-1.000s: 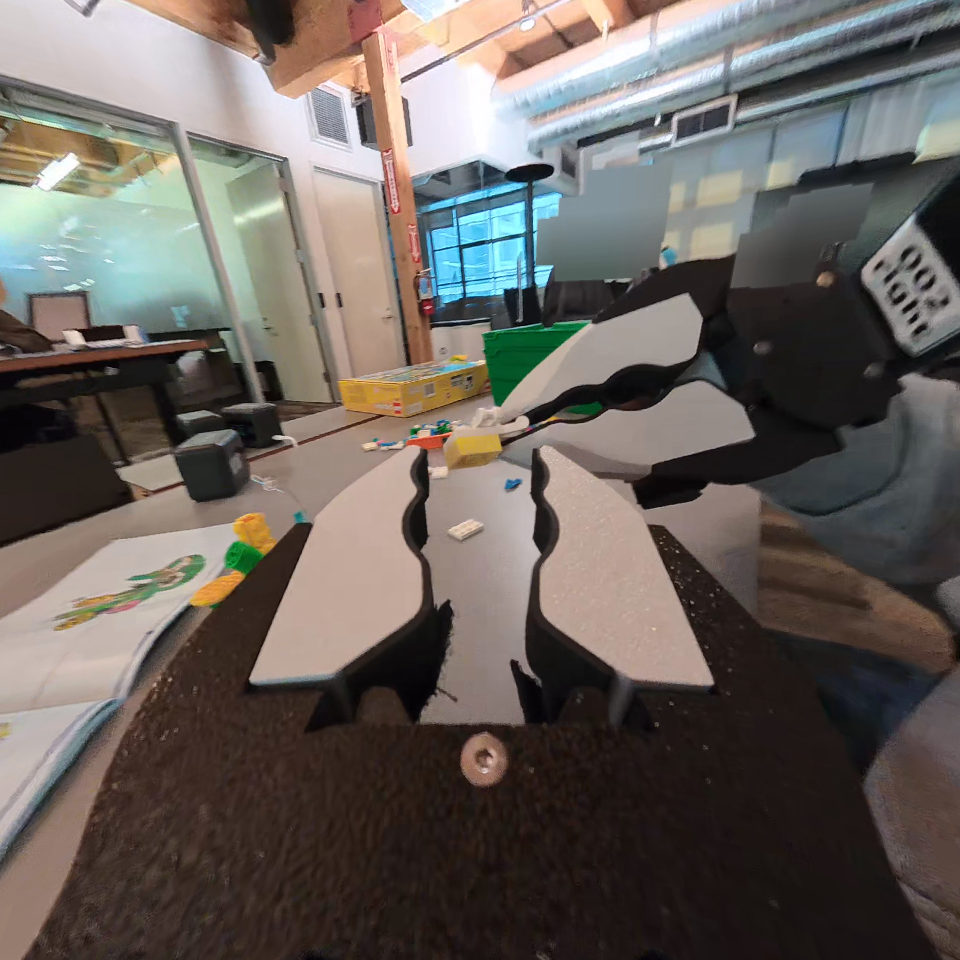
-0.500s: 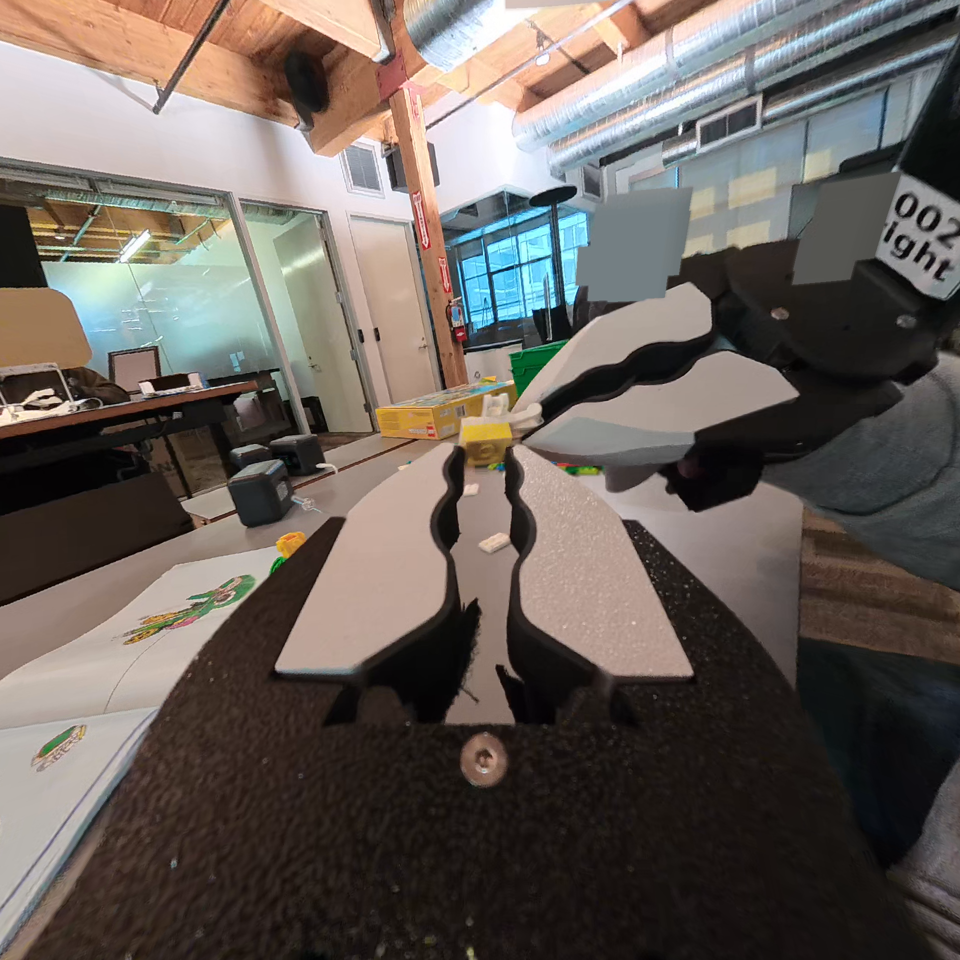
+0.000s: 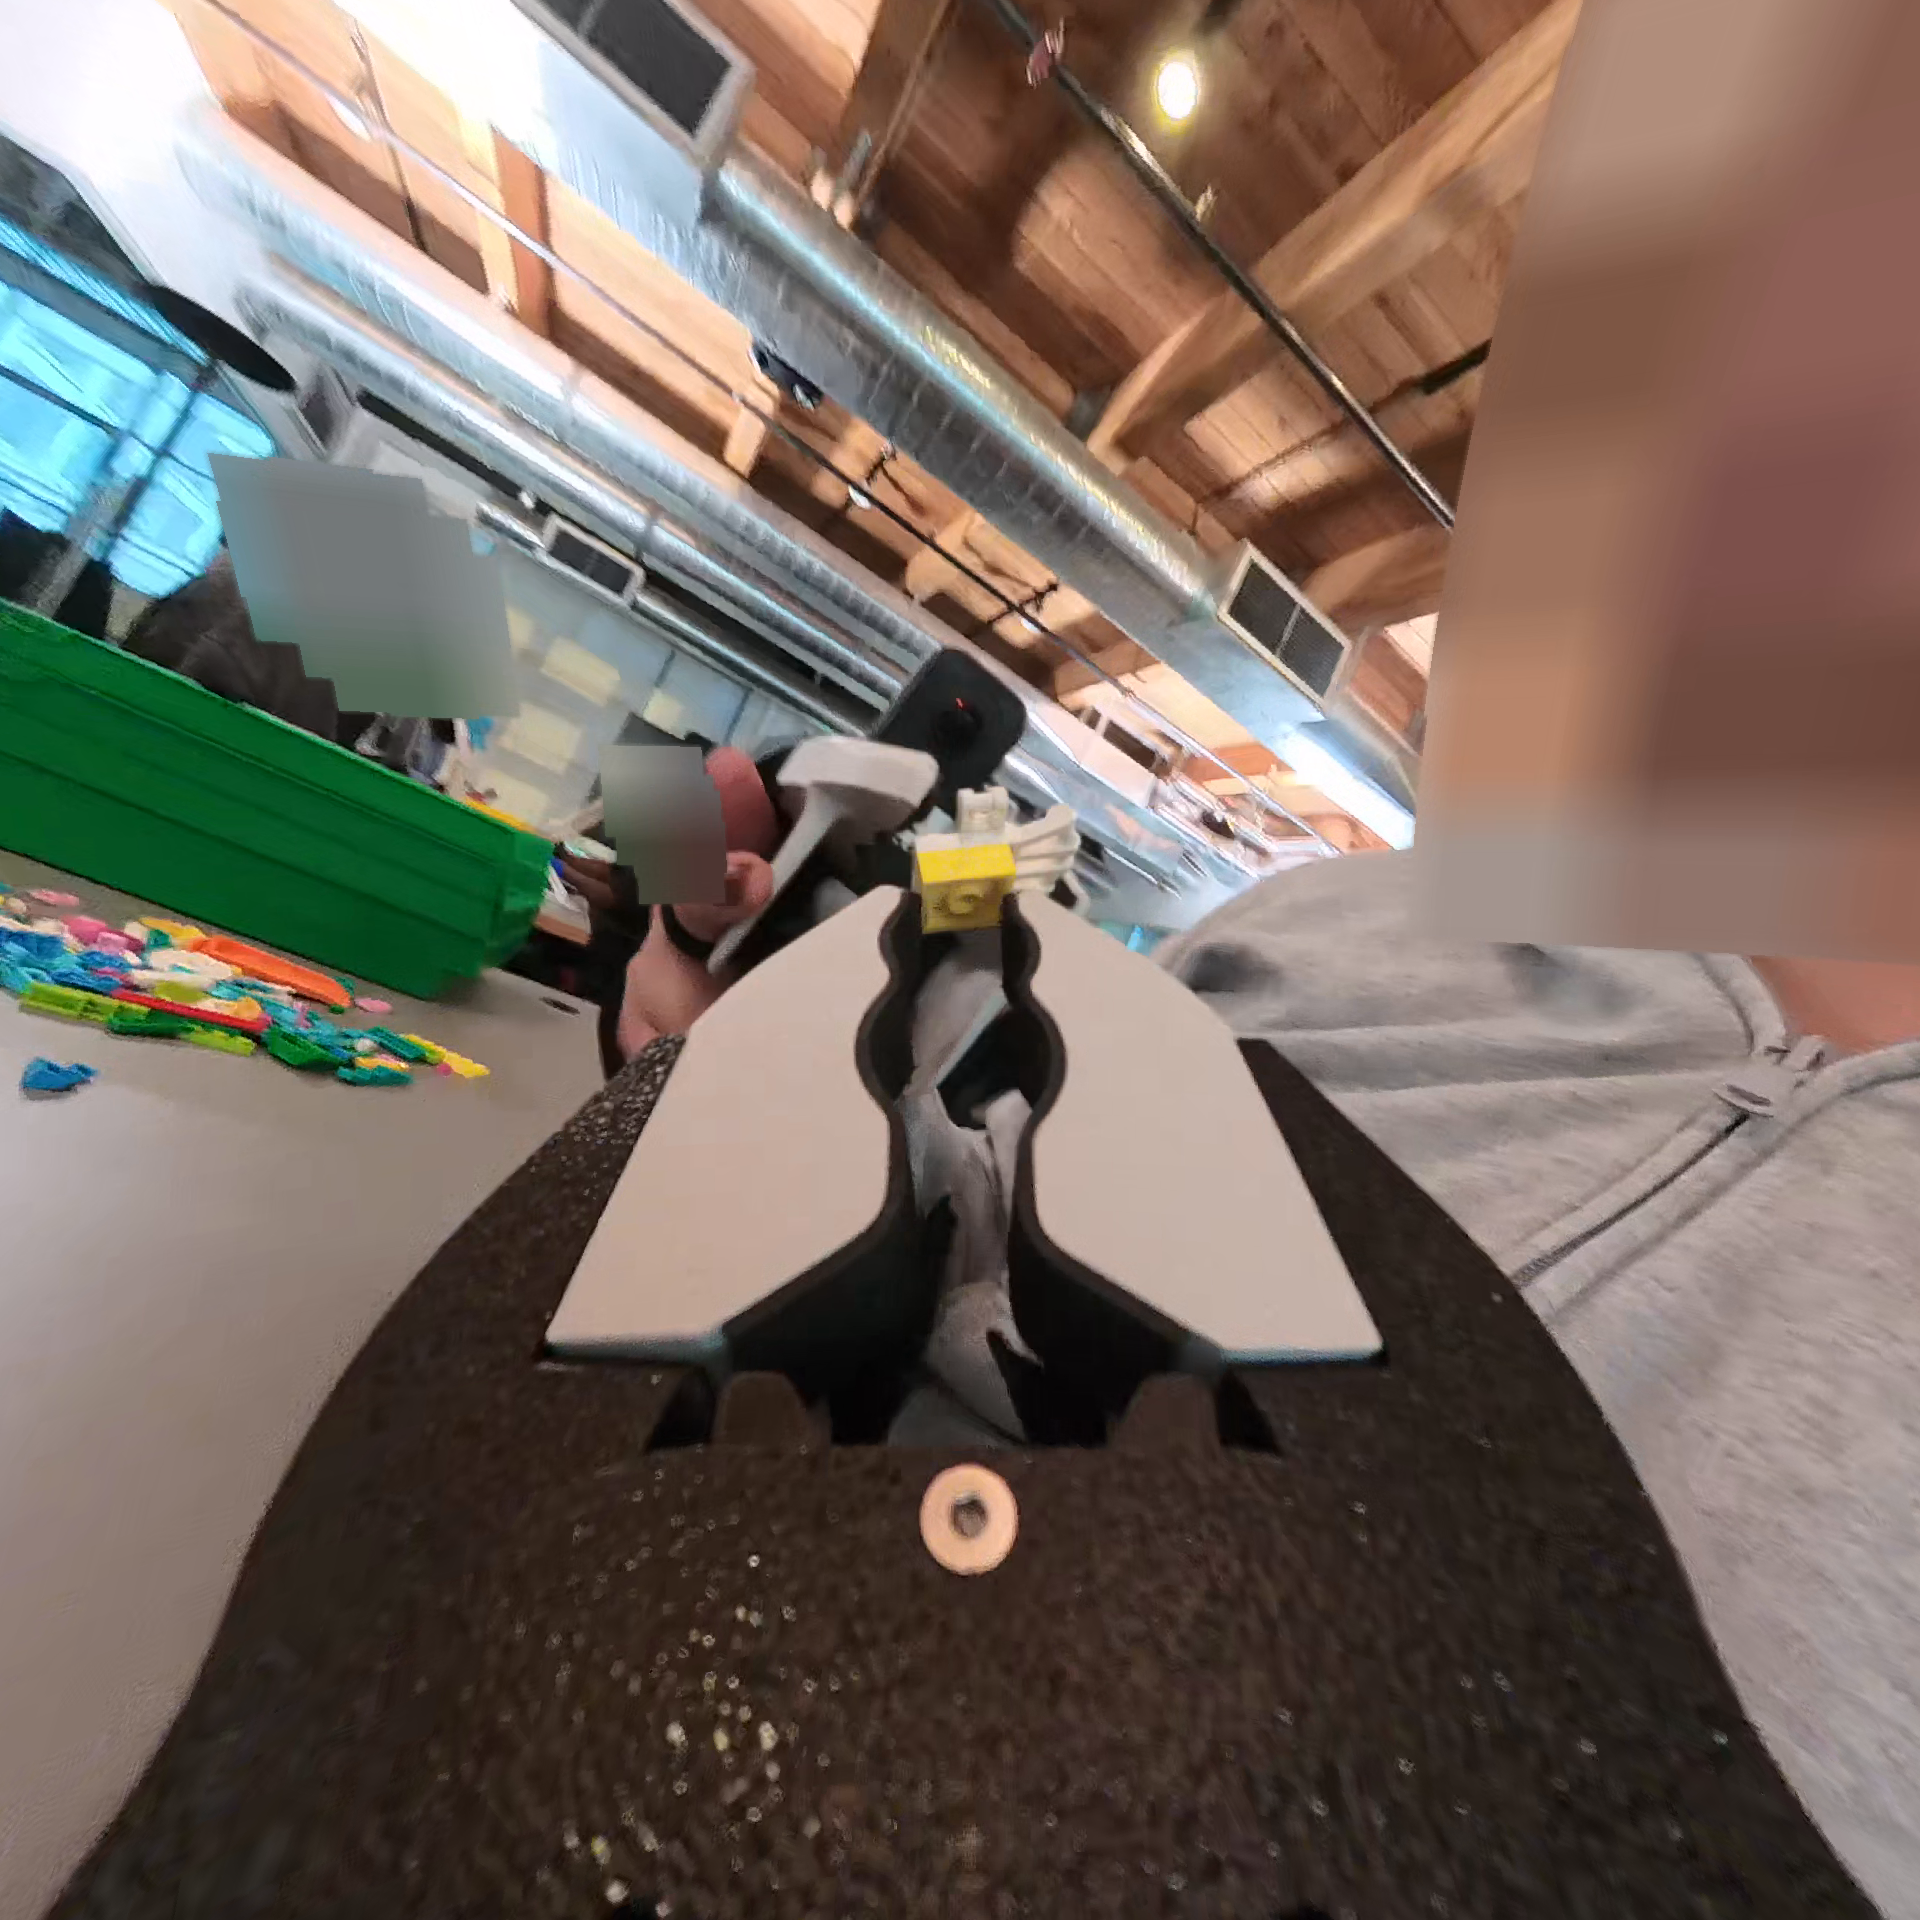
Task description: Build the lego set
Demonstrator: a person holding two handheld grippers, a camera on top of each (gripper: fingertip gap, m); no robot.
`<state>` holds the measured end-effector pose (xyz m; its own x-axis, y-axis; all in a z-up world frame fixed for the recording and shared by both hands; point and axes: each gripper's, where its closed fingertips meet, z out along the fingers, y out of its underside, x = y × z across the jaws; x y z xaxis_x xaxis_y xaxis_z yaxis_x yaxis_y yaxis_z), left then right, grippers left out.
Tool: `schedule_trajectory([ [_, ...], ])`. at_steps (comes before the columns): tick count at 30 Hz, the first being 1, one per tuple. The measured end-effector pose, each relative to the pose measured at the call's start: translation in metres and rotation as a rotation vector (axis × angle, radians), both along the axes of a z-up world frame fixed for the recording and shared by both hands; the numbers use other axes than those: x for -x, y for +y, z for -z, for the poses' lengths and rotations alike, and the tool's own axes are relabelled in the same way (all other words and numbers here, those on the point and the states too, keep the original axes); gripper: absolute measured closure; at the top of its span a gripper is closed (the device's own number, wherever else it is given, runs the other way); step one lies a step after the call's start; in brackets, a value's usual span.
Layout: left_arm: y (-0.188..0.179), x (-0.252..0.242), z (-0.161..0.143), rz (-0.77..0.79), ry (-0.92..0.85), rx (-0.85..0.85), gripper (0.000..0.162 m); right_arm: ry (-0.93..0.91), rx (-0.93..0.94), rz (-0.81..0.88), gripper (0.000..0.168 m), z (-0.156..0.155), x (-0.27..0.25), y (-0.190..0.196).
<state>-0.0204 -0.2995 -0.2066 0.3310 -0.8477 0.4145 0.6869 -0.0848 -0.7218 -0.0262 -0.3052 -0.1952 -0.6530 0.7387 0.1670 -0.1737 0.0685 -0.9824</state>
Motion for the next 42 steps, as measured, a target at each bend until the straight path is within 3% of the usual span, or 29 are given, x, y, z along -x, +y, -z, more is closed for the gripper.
schedule_trajectory([
  [9,-0.023,-0.032,-0.001,0.479,-0.133,0.088,0.148,-0.032,-0.076,-0.234,0.132,0.008,-0.022,-0.021],
  [16,-0.019,-0.038,0.004,0.542,-0.166,0.162,0.148,-0.023,-0.085,-0.294,0.136,0.011,-0.028,-0.028],
  [20,-0.006,-0.031,0.005,0.409,-0.160,0.163,0.146,-0.035,-0.046,-0.228,0.137,0.008,-0.020,-0.017],
  [25,0.013,-0.013,0.009,-0.046,0.077,0.076,0.133,-0.101,0.078,-0.126,0.136,0.000,-0.002,0.000],
  [30,0.024,0.004,0.011,-0.428,0.301,-0.001,0.131,-0.187,0.252,-0.064,0.137,0.000,0.016,0.018],
  [33,0.027,0.009,0.011,-0.499,0.326,0.002,0.130,-0.199,0.300,-0.060,0.137,0.005,0.019,0.020],
  [42,0.029,0.007,0.015,-0.474,0.321,0.024,0.136,-0.213,0.346,-0.084,0.137,0.015,0.022,0.012],
])
